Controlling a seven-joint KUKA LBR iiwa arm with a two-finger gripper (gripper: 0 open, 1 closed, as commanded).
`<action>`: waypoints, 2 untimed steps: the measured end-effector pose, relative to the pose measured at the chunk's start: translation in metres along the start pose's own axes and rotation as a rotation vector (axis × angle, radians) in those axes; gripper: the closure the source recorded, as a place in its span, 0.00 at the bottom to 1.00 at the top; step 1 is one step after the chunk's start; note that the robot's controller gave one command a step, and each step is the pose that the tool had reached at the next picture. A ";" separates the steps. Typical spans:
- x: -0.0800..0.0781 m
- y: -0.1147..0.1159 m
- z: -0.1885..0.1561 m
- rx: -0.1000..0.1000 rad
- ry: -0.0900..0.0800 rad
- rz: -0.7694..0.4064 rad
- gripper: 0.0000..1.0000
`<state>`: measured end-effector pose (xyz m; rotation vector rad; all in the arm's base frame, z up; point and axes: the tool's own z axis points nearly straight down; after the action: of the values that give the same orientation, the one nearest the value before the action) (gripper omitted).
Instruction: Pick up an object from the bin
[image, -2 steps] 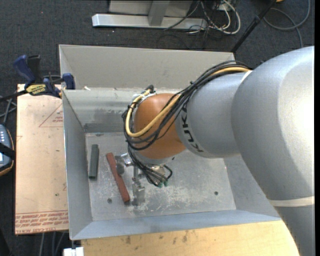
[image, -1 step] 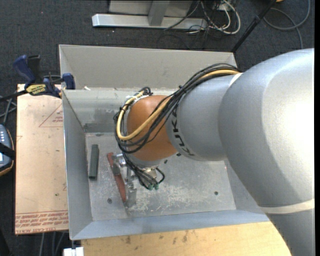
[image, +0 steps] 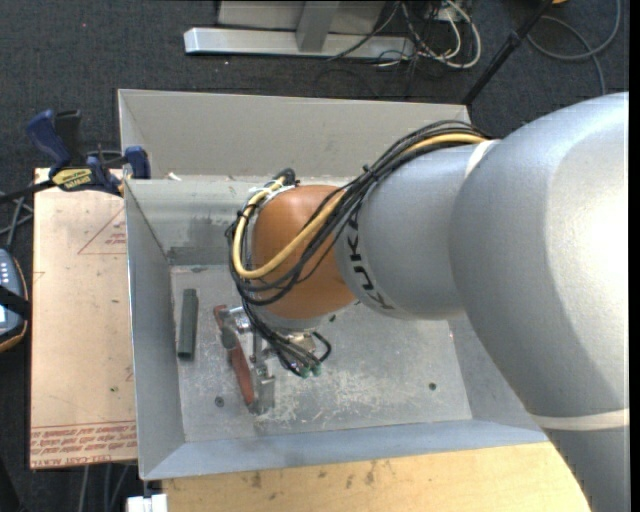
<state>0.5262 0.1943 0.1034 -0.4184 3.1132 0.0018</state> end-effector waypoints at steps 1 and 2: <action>-0.014 0.004 0.001 0.000 -0.005 -0.260 0.00; -0.011 0.000 -0.003 -0.001 0.000 -0.267 0.00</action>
Offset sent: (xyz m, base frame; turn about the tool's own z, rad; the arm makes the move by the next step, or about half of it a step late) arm 0.0050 -0.0101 0.0149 -0.5470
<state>0.5367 0.1975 0.1069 -0.8284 3.0299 0.0031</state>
